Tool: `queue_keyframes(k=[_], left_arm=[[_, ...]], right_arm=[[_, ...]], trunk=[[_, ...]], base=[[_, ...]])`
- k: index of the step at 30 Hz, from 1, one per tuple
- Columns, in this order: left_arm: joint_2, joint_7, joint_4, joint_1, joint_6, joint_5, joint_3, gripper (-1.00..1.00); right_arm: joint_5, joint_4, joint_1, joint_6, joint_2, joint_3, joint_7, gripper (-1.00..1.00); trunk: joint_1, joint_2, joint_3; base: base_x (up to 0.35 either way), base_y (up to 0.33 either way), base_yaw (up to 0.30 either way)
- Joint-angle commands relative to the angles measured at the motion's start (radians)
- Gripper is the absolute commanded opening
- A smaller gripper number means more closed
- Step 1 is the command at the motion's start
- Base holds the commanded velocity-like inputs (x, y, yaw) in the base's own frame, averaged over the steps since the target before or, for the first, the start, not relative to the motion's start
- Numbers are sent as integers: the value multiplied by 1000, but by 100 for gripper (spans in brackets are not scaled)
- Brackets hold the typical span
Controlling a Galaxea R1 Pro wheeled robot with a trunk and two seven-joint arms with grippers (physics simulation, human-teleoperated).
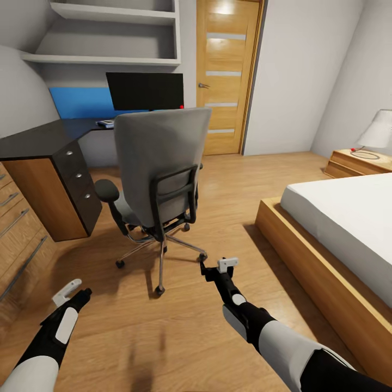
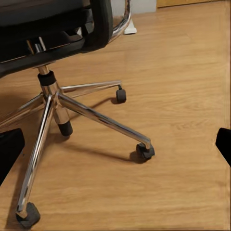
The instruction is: In the bedroom, organize the workspace by keeping the computer under the desk, ensuring the monitor is on the desk, placing the keyboard on the desk next to the monitor, placing the mouse on the desk next to the keyboard, moving the folder from the swivel chair onto the desk next to the mouse, stacking the notebook on top of the folder with the pen on top of the notebook, and positioning the swivel chair next to the desk.
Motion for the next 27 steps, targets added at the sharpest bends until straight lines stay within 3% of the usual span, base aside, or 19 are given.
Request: queue_keyframes(k=[1,9,18,22,23,27], left_arm=[[-1,5,-2,0,5,10,-3,100],[-5,5,-1,0,5,10,-14,100],[-5,4,0,0,5,10,-20,100],[-6,4,0,0,5,10,-60,100],[-31,7,0,0,5,9,-181,100],[-43,7,0,0,5,9,-194,100]], right_arm=[[-4,0,-1,-4,0,9,-19,100],[-4,-3,-1,-6,5,11,-61,100],[-4,-3,-1,-5,9,9,-63,100],[-4,-3,-1,-5,9,9,-63,100],[-3,-1,-1,-6,9,8,-63,100],[-3,0,-1,-6,8,8,-63,100]], trunk=[[0,0,-1],[0,0,-1],[0,0,-1],[0,0,-1],[0,0,-1],[0,0,-1]], base=[[-11,0,0],[-3,0,0],[0,0,0],[0,0,0],[0,0,0],[0,0,0]])
